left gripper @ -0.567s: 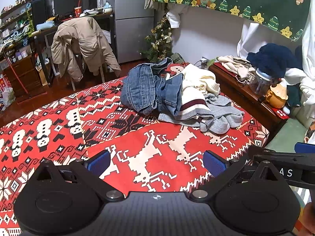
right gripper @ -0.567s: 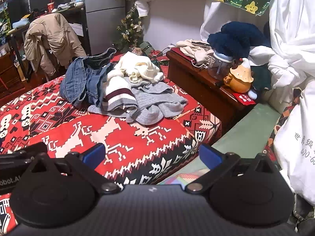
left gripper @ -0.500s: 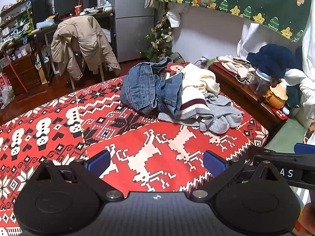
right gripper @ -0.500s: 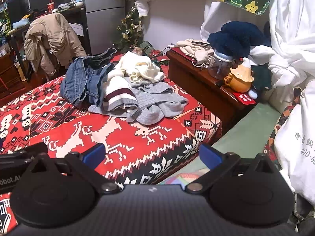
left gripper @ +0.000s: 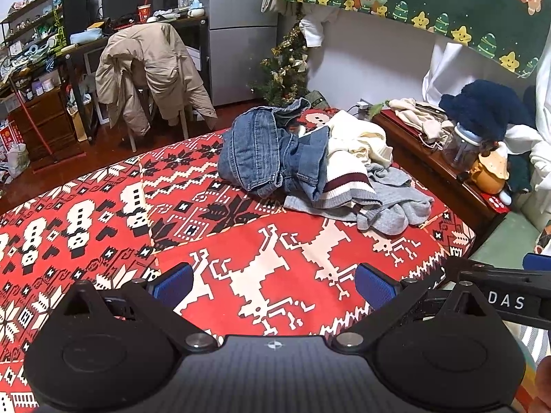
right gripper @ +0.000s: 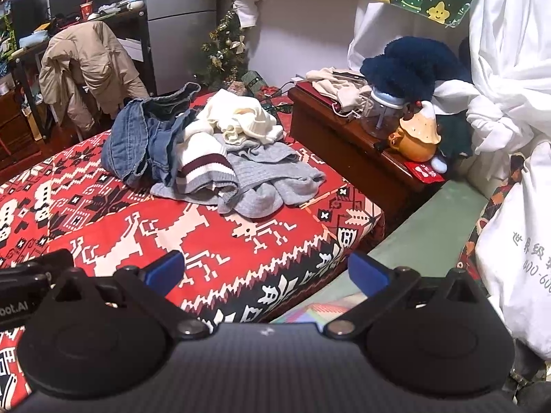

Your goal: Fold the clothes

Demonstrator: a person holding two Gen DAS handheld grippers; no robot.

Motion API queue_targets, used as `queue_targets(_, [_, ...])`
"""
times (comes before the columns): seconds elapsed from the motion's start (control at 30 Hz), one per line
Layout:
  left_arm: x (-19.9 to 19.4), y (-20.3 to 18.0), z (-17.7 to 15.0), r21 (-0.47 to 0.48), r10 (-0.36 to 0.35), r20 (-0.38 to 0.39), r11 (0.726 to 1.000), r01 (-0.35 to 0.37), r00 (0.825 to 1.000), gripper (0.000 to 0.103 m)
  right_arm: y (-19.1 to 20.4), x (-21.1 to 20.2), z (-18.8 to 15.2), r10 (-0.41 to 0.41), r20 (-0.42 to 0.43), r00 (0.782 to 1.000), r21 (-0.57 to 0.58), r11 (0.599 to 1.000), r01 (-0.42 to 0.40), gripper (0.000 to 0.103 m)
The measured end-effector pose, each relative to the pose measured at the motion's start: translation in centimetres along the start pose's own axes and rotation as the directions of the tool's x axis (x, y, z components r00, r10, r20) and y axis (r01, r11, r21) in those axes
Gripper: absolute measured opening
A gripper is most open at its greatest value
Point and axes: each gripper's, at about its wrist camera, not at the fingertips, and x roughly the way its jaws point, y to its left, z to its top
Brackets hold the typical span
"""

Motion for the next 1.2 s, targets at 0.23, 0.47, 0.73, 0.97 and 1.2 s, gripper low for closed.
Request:
queue_targets(0.23, [0.0,0.0,0.0,0.008,0.007,0.0,1.0,-0.007,1.0,0.101,0.6,-0.1,-0.1,0.011,-0.004,1.0,-0.013,1.0,-0.011,0.102])
queue_targets(0.47, [-0.1,0.0,0.0,0.012,0.013,0.005,1.0,-0.013,1.0,0.101,0.2,-0.2,0.1,0.019,-0.001,1.0,-0.003,1.0,-0.019,0.102])
queue_targets(0.73, [-0.1,0.2,0.0,0.007,0.018,0.006,1.0,-0.018,1.0,0.101,-0.1,-0.3,0.5,0.024,-0.003,1.0,0.013,1.0,-0.024,0.102])
queue_targets(0.97, [0.1,0.4,0.0,0.004,0.02,-0.002,1.0,-0.02,1.0,0.101,-0.1,-0.2,0.7,0.024,-0.007,1.0,0.017,1.0,-0.024,0.102])
queue_targets(1.2, [0.1,0.5,0.0,0.007,0.02,-0.004,1.0,-0.02,1.0,0.101,-0.1,-0.1,0.9,0.026,-0.012,1.0,0.016,1.0,-0.026,0.102])
